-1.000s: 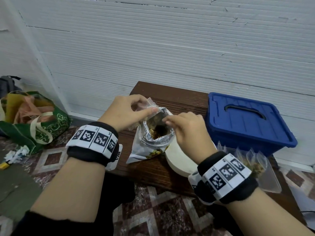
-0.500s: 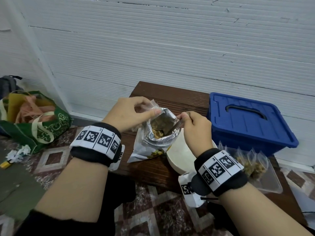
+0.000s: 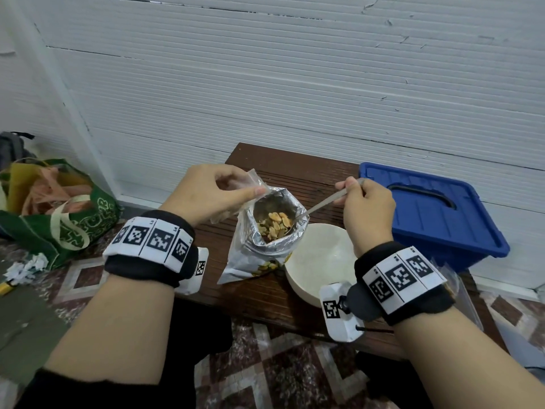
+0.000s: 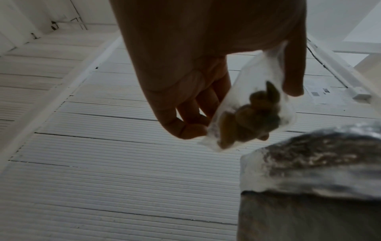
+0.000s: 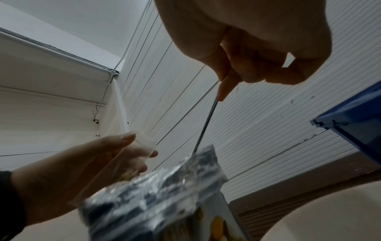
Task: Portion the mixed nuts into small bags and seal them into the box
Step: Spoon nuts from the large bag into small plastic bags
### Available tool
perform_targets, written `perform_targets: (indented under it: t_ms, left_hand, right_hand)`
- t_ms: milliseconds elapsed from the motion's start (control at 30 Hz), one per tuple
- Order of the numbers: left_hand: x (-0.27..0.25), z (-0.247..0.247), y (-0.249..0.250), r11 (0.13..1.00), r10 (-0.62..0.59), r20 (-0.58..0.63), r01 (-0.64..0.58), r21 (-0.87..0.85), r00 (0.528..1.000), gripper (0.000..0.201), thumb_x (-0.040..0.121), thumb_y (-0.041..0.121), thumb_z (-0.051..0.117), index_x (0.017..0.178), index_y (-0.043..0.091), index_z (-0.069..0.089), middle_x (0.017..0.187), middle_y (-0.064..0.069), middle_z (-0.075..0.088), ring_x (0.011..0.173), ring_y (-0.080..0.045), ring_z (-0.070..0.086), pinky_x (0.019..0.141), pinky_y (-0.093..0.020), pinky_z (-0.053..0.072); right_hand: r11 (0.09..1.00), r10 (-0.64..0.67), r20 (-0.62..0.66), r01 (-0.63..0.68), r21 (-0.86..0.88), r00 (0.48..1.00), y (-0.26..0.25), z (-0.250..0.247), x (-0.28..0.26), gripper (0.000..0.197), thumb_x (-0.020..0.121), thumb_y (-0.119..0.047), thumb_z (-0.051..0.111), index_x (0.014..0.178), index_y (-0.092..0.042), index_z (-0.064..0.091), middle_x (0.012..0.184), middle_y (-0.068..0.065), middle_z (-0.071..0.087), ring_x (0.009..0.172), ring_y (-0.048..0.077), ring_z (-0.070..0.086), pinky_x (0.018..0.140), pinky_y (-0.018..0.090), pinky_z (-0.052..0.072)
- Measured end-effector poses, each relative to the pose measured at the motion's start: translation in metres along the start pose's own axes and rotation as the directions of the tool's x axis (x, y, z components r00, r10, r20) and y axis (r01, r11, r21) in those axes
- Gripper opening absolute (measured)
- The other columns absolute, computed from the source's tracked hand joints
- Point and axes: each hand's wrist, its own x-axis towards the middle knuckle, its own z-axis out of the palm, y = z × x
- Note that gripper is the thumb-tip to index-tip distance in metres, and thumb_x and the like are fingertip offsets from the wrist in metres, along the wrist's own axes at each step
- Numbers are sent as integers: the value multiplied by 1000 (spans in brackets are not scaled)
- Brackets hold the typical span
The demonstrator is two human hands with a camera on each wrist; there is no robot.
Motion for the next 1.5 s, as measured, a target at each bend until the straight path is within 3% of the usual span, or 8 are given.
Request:
perform_targets:
  t_ms: [67,200,300,433,700,1000,1200,1500]
  left_hand:
    - [1,-2,-1,1000,-20,22,20,1,1000,46,59,62,72,91,29,70,74,-6,72,63,-22,68,57,-34,55]
    - [2,-2,-3,999,-22,71,20,26,997,46,59,56,75,94,26,72,74,12,66,55,7,57,49,-8,38]
    - [2,-2,-3,998,1,93,-7,63,996,48,56,61,73,95,34,72,92,9,70,81,-2,62,61,-10,42]
    - [2,1,-2,996,17,124,-28,89,992,46,54,62,71,94,39,70,95,11,69,90,-4,60,70,-11,42]
    - [2,4,4,986,9,150,-34,163,989,40,56,59,74,91,42,63,92,15,67,89,-2,60,74,-13,46]
    - [8,17,4,973,54,149,-85,213,987,46,64,49,81,104,27,72,79,22,64,69,17,55,59,-1,38]
    - [9,20,4,966,45,145,-80,245,988,51,64,53,80,108,28,73,86,21,67,77,8,60,64,-7,40]
    - [10,21,5,947,62,129,-99,305,990,49,63,57,79,103,28,73,77,25,60,65,18,52,56,-4,35]
  right_hand:
    - [1000,4,-19,-4,2,1000,-4,-5,4,34,100,-18,43,78,-7,66,70,-12,60,61,-12,54,56,-1,35]
    - [1000,-6,-49,6,12,999,-13,-13,11,32,100,-19,43,80,-10,66,65,-8,61,62,-3,53,55,0,36]
    - [1000,-10,-60,11,29,998,-19,-18,15,29,100,-20,43,85,-15,67,63,-5,61,60,-3,54,60,7,38]
    - [999,-23,-71,25,28,997,-26,-24,20,30,100,-20,43,81,-17,66,61,-7,61,59,1,51,62,16,39]
    - [998,-21,-86,26,56,996,-28,-23,28,32,99,-20,44,76,-17,66,64,-8,62,70,4,57,80,27,49]
    - [999,10,-10,-10,38,1000,-26,-10,26,31,101,-20,43,82,-14,68,65,-10,61,65,-4,53,60,8,35]
    - [999,20,15,-20,43,1000,-22,-6,26,31,101,-23,43,83,-18,68,64,-5,63,69,-1,55,63,12,35]
    - [998,5,32,-7,56,999,-20,-3,26,41,100,-20,44,62,-20,60,68,-15,63,73,-1,57,72,19,43]
